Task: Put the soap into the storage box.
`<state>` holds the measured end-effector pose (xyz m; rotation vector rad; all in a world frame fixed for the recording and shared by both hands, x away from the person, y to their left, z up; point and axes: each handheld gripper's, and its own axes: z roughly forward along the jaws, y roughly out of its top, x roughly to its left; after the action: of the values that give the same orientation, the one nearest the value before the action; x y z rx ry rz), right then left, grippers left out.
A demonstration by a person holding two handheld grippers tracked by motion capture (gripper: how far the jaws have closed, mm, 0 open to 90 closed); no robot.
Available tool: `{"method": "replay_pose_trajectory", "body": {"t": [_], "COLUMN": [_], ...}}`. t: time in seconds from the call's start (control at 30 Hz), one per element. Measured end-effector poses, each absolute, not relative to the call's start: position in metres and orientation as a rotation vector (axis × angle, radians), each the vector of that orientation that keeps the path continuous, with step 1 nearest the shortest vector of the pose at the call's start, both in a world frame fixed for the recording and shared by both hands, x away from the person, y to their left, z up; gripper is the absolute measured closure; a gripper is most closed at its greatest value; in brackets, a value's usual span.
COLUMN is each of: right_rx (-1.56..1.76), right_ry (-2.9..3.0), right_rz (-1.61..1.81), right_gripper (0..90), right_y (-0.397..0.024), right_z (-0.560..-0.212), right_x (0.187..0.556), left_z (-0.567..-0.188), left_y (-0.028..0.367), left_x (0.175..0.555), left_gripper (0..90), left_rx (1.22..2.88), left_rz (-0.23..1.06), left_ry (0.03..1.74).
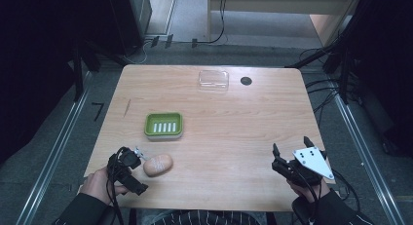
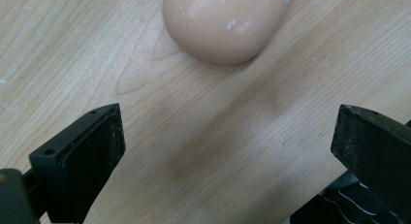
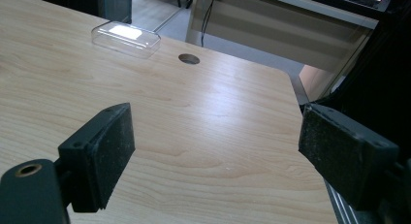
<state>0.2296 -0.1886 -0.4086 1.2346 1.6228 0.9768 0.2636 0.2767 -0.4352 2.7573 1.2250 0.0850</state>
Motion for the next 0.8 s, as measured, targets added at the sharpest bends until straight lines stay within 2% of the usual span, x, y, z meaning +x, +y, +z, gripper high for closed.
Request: {"method": "replay_pose_trajectory", "body": {"t": [0.8], "right_rx": [1.232], "right_ry": [1.631], "right_rz": [0.979], "right_gripper": [13.6], "right_y": [-0.1889], "right_z": [-0.4097], "right_x": [0.2326], "left_z": [-0.4284], "left_y": [0.2724], "left_x": [0.2624], "left_gripper": [0.0], "left_rx": [2.749], "left_rz": [0.113], "left_ry": [1.173]}}
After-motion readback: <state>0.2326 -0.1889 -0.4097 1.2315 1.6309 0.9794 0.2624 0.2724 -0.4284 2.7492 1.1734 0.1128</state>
